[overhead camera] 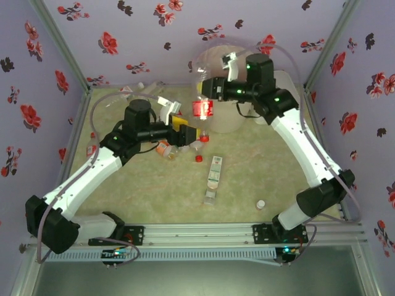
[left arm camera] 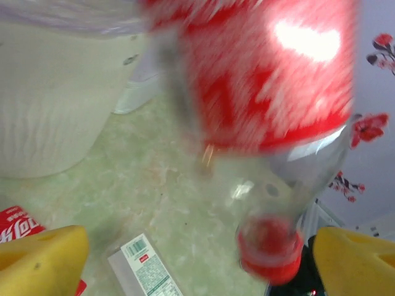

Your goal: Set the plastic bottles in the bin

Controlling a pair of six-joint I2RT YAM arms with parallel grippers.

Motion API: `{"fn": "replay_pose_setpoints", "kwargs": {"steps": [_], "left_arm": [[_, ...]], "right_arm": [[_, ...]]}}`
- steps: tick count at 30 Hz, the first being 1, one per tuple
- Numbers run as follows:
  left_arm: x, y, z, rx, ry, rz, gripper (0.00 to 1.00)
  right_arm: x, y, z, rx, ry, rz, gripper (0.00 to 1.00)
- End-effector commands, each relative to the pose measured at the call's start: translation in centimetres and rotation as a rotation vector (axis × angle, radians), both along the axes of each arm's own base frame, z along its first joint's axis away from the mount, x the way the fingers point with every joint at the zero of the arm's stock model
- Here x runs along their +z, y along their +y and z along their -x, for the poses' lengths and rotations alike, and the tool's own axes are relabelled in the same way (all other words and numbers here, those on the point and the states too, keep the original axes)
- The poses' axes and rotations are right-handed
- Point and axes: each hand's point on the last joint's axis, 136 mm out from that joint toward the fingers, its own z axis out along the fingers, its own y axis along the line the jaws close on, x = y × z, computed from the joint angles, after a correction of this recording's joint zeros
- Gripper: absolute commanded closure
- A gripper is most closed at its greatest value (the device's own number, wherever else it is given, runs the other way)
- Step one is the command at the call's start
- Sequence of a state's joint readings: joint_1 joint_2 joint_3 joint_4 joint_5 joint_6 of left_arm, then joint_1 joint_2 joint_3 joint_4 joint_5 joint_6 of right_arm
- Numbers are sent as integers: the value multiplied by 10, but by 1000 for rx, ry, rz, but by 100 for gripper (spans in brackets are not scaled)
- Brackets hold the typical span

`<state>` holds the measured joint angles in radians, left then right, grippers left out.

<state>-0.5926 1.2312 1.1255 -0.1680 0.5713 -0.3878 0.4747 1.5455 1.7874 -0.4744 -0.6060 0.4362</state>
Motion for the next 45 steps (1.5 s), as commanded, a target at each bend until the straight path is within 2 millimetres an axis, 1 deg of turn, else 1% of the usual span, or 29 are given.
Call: {"fn": "replay_pose_setpoints", "kwargs": {"steps": [1,2,4,5,7,9,11,13,16,18,20,22,24,26,27,30,34,37,38,41,43,45], "left_arm": [[-8,19,-13,111,36,-19,1],[-12,25,-17,148,51,-34,1],[-27,39,-28,238,97,-88,1],[-33,46,-33,283,113,-113,1],[-52,67,-44,407,171,-184,1],[-69,90,-53,533,235,-233,1],[-85,111,-56,632,296,-267,1],[-93,126,-55,698,325,-303,1],[-98,141,-50,756,335,-354,1],[-98,147,-48,779,333,-371,1],[-98,151,-46,790,334,-380,2],[-99,153,-45,799,337,-386,2],[-100,154,-44,806,342,-381,2],[-101,154,-44,806,348,-385,2],[-102,155,-44,806,349,-388,2],[-104,156,-43,806,353,-395,2],[-104,156,-43,805,350,-401,2],[-102,156,-46,806,347,-402,2],[-102,156,-46,806,348,-401,2],[-102,155,-47,802,356,-410,1],[-102,154,-48,801,359,-410,1],[-103,154,-48,802,360,-409,0]], "right_arm": [[48,-34,-11,-143,-186,25,82],[58,-42,-16,-185,-214,19,85],[78,-61,-29,-281,-271,10,91],[85,-70,-35,-327,-291,7,94],[97,-92,-52,-433,-330,-2,99],[102,-109,-69,-524,-354,-2,100],[99,-124,-88,-622,-379,54,100],[91,-132,-106,-677,-399,133,100],[68,-140,-132,-729,-387,281,100],[45,-142,-149,-734,-344,371,100],[20,-138,-164,-700,-279,430,100],[-9,-128,-177,-647,-205,460,100],[-35,-121,-187,-613,-150,486,100],[-60,-118,-196,-594,-101,526,100],[-74,-117,-201,-581,-76,550,100],[-107,-114,-206,-540,-19,606,100],[-154,-109,-209,-473,61,673,100],[-184,-105,-208,-423,118,711,100],[-192,-105,-208,-412,131,723,98],[-212,-104,-207,-389,167,751,78],[-223,-103,-207,-376,187,758,59],[-230,-102,-206,-366,203,764,45]]}}
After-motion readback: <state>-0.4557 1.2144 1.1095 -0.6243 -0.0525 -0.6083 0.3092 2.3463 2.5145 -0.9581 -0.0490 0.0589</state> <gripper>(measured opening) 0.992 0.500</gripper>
